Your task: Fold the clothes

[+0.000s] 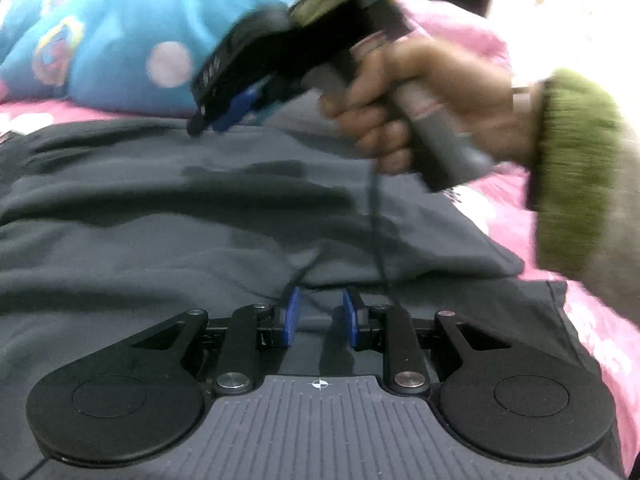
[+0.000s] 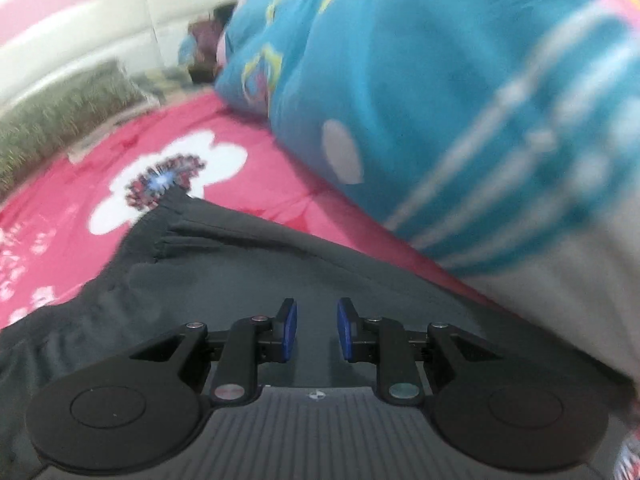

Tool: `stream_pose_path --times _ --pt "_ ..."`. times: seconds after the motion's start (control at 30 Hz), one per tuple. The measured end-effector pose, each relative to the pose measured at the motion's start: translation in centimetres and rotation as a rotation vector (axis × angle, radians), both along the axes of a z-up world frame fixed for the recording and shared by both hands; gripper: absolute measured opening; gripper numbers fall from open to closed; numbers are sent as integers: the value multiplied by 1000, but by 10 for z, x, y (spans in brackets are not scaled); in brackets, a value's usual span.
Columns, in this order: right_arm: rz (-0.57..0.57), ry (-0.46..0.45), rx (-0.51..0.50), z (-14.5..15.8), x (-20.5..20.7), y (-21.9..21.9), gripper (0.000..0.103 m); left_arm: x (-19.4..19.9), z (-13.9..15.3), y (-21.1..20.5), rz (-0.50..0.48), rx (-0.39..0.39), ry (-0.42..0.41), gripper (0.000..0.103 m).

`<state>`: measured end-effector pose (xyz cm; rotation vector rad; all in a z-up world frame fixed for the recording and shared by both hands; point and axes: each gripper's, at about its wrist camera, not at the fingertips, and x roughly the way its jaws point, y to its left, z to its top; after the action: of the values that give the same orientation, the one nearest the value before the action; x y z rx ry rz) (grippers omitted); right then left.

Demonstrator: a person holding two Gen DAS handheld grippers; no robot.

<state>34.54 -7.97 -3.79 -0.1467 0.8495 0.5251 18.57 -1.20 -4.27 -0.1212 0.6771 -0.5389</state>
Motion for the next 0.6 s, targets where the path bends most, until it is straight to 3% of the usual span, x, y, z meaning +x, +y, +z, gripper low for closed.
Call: stream_pose_path --times 0.1,0.3,0.47,0.6 --pt "-37 84 -51 -31 43 18 23 5 -4 17 47 -50 55 23" --pt "-121 -4 -43 -40 75 33 23 9 -6 27 70 -101 91 23" --pt "-62 -31 29 -2 49 20 23 12 2 41 124 -147 107 23" --pt "74 55 10 -2 37 37 24 20 7 58 198 -192 129 23"
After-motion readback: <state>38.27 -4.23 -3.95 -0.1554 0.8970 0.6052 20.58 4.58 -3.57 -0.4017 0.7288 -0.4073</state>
